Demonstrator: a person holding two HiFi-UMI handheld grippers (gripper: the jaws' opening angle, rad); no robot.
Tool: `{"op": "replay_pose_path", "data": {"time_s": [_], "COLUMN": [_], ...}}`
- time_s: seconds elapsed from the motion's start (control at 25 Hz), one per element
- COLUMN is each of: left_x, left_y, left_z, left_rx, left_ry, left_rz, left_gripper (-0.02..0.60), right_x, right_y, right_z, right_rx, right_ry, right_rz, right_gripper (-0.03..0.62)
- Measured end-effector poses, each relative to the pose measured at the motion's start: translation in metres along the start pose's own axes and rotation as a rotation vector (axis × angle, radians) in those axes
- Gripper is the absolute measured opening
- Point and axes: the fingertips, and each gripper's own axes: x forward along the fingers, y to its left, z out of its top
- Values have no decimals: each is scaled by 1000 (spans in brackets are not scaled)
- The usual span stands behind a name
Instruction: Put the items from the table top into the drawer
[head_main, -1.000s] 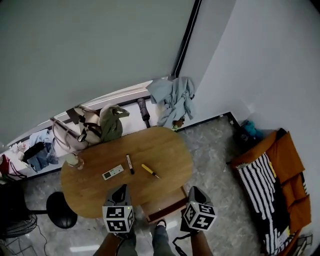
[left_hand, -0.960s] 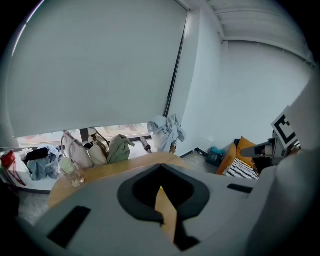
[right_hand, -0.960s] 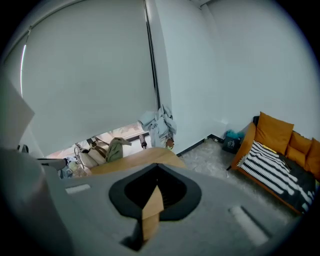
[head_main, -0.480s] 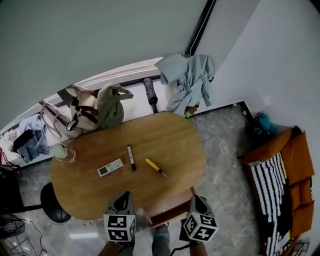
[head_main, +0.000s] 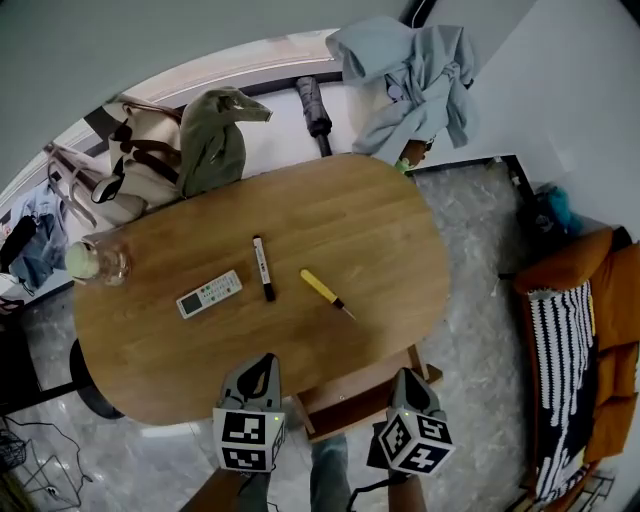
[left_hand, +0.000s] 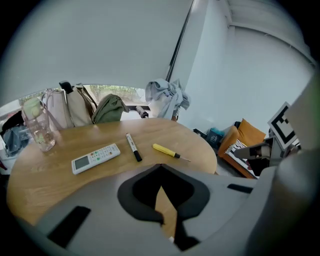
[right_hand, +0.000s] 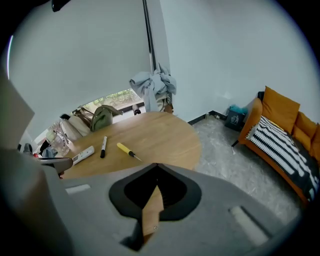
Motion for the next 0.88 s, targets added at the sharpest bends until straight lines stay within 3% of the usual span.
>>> {"op": "replay_pose_path", "data": {"time_s": [0.32,0.88], "left_x": [16,29], "left_y": [6,-1], "left_z": [-34,-29], "left_rx": [8,-5], "left_ry": [41,54], "left_rz": [-7,-65], "left_gripper": [-6,-6], "right_x": [15,14], "right_y": [-5,-25], "right_z": [-36,-41], "right_rx": [7,65], "right_ry": [54,47], "right_rz": [-6,-21], "right_gripper": [5,5]}}
